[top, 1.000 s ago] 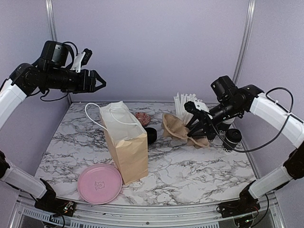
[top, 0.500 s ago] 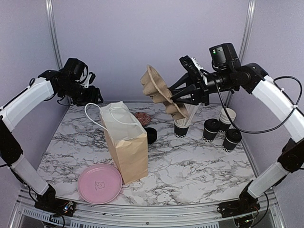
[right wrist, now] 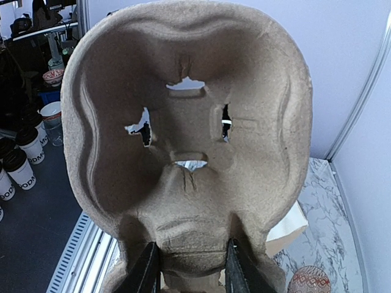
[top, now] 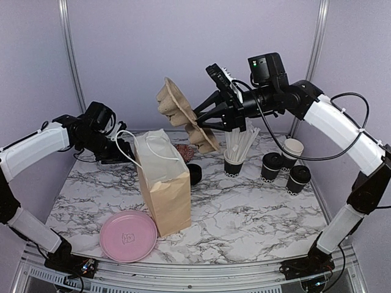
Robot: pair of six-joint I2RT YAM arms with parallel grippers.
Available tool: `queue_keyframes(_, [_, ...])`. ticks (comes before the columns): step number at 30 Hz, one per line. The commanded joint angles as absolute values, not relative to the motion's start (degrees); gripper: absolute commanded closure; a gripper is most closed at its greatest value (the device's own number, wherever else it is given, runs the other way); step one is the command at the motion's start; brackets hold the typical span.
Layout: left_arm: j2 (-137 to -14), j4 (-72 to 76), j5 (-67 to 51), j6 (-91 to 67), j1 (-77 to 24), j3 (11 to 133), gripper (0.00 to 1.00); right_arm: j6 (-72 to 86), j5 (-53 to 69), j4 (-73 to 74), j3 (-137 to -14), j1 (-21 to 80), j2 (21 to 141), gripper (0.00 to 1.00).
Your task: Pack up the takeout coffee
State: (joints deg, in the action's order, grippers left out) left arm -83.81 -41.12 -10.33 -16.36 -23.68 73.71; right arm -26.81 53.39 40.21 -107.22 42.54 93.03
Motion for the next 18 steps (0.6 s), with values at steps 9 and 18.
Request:
queue_keyframes(9, [-79.61, -34.11, -10.81, -22.04, -33.22, 70.92, 0.39, -18.61, 48.85, 34.13, -111.03, 44.65, 94.81, 0.68])
queue_keyframes(18, [-67.58, -35.32, -6.89, -26.45, -34.19, 59.31, 0.58, -20.47, 46.41, 37.29, -110.77, 44.57, 92.48, 0.68])
